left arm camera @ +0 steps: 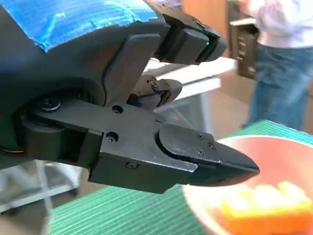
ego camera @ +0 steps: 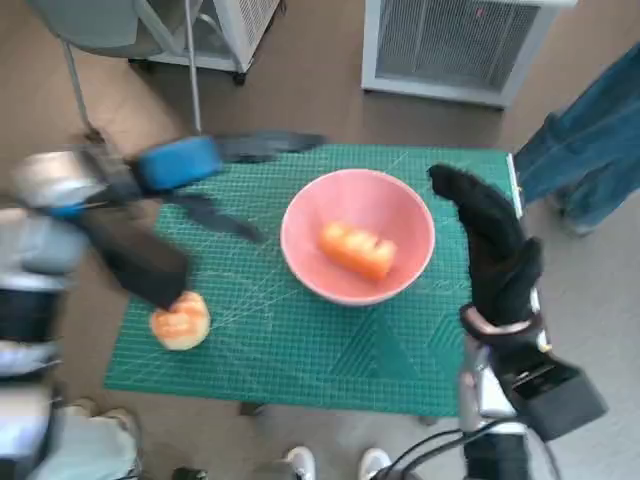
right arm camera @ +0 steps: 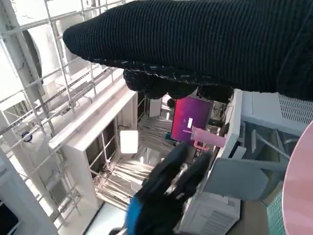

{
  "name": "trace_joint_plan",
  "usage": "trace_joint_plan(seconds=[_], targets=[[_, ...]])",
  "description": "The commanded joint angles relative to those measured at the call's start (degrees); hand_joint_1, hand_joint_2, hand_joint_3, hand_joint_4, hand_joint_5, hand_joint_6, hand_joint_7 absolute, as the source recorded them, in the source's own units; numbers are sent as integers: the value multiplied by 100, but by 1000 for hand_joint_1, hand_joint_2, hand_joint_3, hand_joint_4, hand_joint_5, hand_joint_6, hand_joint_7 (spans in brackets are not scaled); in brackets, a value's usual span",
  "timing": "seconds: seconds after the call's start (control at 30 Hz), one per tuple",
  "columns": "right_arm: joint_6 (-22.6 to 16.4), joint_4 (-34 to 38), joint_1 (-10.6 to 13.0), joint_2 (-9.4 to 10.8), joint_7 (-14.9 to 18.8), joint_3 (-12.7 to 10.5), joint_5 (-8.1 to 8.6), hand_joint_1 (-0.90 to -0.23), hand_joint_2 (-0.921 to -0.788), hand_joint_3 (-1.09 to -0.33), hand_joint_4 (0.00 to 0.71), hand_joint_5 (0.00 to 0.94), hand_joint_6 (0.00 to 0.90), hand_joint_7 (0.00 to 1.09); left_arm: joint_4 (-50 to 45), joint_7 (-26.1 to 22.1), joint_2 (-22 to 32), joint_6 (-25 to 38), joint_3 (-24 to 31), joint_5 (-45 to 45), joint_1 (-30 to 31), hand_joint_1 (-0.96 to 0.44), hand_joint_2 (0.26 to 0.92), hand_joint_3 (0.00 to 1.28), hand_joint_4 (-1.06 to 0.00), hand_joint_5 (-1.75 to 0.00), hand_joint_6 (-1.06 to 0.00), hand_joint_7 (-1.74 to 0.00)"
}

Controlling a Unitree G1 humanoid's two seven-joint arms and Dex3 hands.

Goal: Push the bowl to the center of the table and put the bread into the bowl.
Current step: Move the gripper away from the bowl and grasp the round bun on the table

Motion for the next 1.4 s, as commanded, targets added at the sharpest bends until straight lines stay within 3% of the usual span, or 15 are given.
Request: trace_joint_plan(seconds=[0.03,0.3,0.67,0.97,1.4], targets=[[114,77,55,35,42,22,86,-634,-921,-810,224,7,-1,643,-372,-136,539,-4,416,-210,562,-145,813,2,-304,-41,-392,-76],[70,317,-55,81,150,47,157,-639,-921,-799,237,15,-1,648,-830,-91,1212,-20,1033,-167,1580,-159,811,0,-465,-51,-469,-74],[73,408,-136,68,355,56,296,-638,-921,-791,241,17,-1,655,-1299,18,1565,-11,1606,-59,2709,-212,809,0,-485,-32,-494,-62],[136,346,-126,45,476,31,392,-637,-921,-793,238,16,-1,657,-1321,68,1430,68,1563,-16,3006,-183,785,0,-430,-3,-493,-45],[258,155,-40,-16,507,-1,445,-638,-921,-799,234,14,-1,655,-1172,-39,1045,274,1085,49,3000,-142,756,0,-383,0,-440,-4]])
